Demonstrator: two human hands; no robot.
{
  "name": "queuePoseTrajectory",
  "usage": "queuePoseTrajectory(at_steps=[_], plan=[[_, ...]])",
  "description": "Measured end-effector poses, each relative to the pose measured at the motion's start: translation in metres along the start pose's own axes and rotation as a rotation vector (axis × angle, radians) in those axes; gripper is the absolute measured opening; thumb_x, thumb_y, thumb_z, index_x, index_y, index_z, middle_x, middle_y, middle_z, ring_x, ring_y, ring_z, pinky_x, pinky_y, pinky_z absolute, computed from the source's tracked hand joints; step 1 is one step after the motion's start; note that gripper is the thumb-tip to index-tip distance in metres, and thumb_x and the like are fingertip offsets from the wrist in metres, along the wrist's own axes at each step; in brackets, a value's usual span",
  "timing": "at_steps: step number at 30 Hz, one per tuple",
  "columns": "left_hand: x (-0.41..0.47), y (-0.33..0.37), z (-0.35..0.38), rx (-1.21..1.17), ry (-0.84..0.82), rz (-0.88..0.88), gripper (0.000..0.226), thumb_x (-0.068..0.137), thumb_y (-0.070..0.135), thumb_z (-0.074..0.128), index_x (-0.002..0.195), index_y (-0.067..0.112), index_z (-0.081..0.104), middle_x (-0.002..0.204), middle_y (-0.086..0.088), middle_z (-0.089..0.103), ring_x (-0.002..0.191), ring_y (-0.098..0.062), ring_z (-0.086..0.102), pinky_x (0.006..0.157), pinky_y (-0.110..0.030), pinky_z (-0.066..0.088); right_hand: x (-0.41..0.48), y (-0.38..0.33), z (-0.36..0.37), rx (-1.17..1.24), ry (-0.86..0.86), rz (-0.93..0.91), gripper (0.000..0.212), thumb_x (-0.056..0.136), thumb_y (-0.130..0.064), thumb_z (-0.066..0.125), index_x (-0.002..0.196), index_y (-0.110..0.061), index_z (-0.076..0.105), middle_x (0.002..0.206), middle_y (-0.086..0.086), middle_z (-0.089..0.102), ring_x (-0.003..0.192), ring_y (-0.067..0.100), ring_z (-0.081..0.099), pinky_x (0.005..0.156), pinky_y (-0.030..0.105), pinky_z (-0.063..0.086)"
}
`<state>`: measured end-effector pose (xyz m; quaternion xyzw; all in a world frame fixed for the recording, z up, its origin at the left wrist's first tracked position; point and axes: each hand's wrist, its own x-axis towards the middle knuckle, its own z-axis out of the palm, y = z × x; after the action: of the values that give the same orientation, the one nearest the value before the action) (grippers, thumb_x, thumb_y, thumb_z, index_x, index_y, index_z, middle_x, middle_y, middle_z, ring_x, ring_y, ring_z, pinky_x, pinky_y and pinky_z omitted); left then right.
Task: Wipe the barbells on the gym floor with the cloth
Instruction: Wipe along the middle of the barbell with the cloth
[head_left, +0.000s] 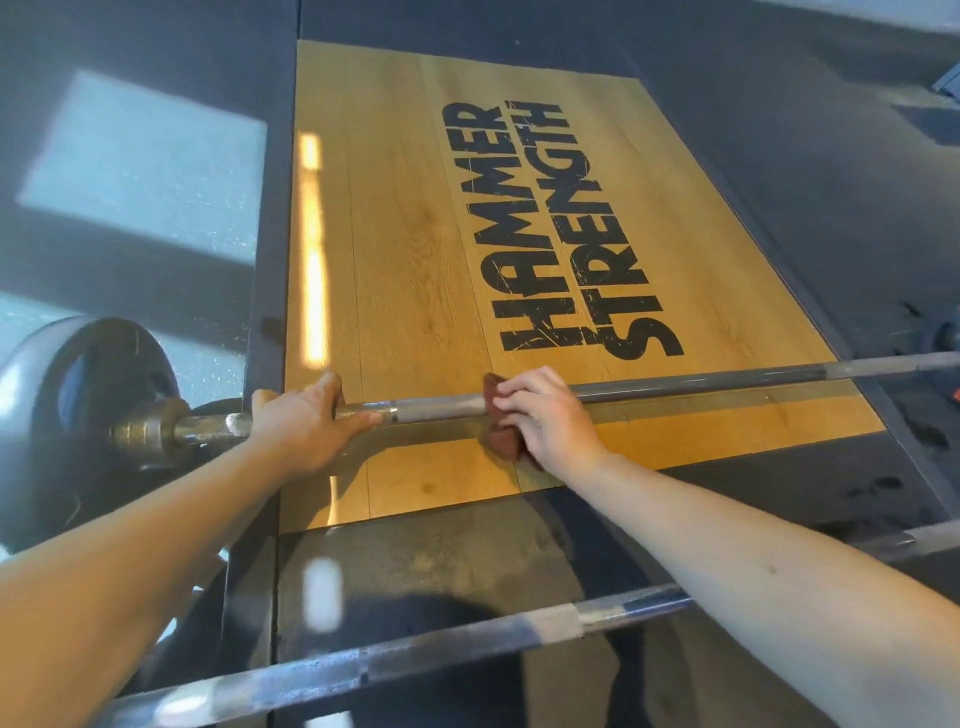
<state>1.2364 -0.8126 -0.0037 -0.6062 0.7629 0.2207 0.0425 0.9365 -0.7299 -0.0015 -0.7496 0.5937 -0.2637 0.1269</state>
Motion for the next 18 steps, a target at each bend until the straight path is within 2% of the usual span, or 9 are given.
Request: queuePoseTrajectory(at_steps=[1, 2, 4, 6, 9, 11, 13, 16, 18], plan=[[0.001, 0.000, -0.002, 0.022, 0.006, 0.002, 0.076, 0.069, 0.094, 0.028, 0.101, 0.027, 0.044, 0.080, 0.004, 0.061, 0.076, -0.016, 0.060, 0.086, -0.043, 0.051, -0.004, 0.012, -0.009, -0.022, 0.017, 0.041, 0.014, 0.086, 0.006, 0.074, 0.098, 0.000, 0.077, 0.108, 0.008, 0.069, 0.105, 0.019, 0.053, 0.094, 0.033, 0.052], [0.002, -0.001, -0.002, 0.057, 0.005, -0.005, 0.075, 0.073, 0.094, 0.027, 0.101, 0.027, 0.043, 0.080, 0.005, 0.060, 0.078, -0.017, 0.060, 0.089, -0.043, 0.047, -0.005, 0.016, -0.009, -0.035, 0.043, 0.072, 0.014, 0.086, 0.005, 0.074, 0.098, 0.000, 0.077, 0.107, 0.007, 0.068, 0.105, 0.015, 0.051, 0.096, 0.030, 0.051], [0.003, -0.002, -0.001, 0.126, 0.002, -0.005, 0.067, 0.081, 0.091, 0.028, 0.099, 0.027, 0.042, 0.079, 0.006, 0.060, 0.082, -0.019, 0.059, 0.091, -0.044, 0.038, 0.000, -0.001, 0.010, -0.035, 0.123, 0.124, 0.010, 0.087, 0.005, 0.073, 0.094, 0.000, 0.077, 0.101, 0.007, 0.067, 0.103, 0.019, 0.052, 0.095, 0.017, 0.044], [0.003, -0.004, 0.000, 0.126, 0.006, -0.011, 0.064, 0.082, 0.089, 0.030, 0.098, 0.028, 0.041, 0.078, 0.007, 0.060, 0.083, -0.020, 0.059, 0.093, -0.044, 0.036, 0.011, -0.034, 0.039, 0.000, 0.139, 0.111, 0.006, 0.085, 0.003, 0.073, 0.088, -0.001, 0.076, 0.096, 0.008, 0.067, 0.100, 0.026, 0.055, 0.090, 0.022, 0.043], [0.003, -0.005, 0.002, 0.086, 0.014, -0.020, 0.073, 0.073, 0.094, 0.027, 0.100, 0.028, 0.043, 0.080, 0.005, 0.062, 0.083, -0.021, 0.061, 0.095, -0.046, 0.040, 0.030, -0.078, 0.066, 0.101, 0.023, 0.003, 0.003, 0.084, 0.003, 0.074, 0.085, 0.001, 0.076, 0.092, 0.011, 0.068, 0.095, 0.030, 0.055, 0.083, 0.036, 0.046], [0.005, -0.007, 0.000, 0.071, 0.012, -0.009, 0.077, 0.068, 0.095, 0.026, 0.100, 0.027, 0.044, 0.082, 0.004, 0.063, 0.084, -0.021, 0.062, 0.095, -0.046, 0.041, 0.034, -0.067, 0.056, 0.117, -0.025, -0.055, 0.006, 0.084, 0.004, 0.073, 0.088, 0.002, 0.076, 0.097, 0.012, 0.070, 0.096, 0.030, 0.059, 0.082, 0.039, 0.051], [0.003, -0.008, 0.001, 0.044, -0.005, -0.007, 0.077, 0.067, 0.095, 0.026, 0.098, 0.027, 0.044, 0.081, 0.005, 0.064, 0.081, -0.020, 0.061, 0.095, -0.047, 0.043, 0.018, -0.035, 0.026, 0.099, -0.047, 0.007, 0.012, 0.087, 0.001, 0.069, 0.095, 0.000, 0.077, 0.103, 0.010, 0.071, 0.099, 0.025, 0.061, 0.086, 0.035, 0.052], [0.005, -0.005, 0.000, 0.000, -0.003, 0.007, 0.078, 0.065, 0.095, 0.027, 0.098, 0.026, 0.045, 0.081, 0.002, 0.064, 0.078, -0.018, 0.061, 0.090, -0.046, 0.049, -0.006, 0.010, -0.014, -0.006, 0.075, 0.096, 0.010, 0.088, 0.002, 0.071, 0.096, 0.001, 0.078, 0.105, 0.009, 0.072, 0.101, 0.024, 0.058, 0.091, 0.040, 0.052], [0.004, -0.005, 0.000, 0.001, -0.012, 0.008, 0.080, 0.065, 0.095, 0.028, 0.101, 0.025, 0.045, 0.082, 0.001, 0.063, 0.078, -0.019, 0.061, 0.088, -0.047, 0.052, -0.004, 0.002, 0.000, -0.037, 0.157, 0.161, 0.009, 0.088, 0.003, 0.072, 0.093, 0.000, 0.078, 0.101, 0.007, 0.072, 0.101, 0.024, 0.058, 0.091, 0.039, 0.052]])
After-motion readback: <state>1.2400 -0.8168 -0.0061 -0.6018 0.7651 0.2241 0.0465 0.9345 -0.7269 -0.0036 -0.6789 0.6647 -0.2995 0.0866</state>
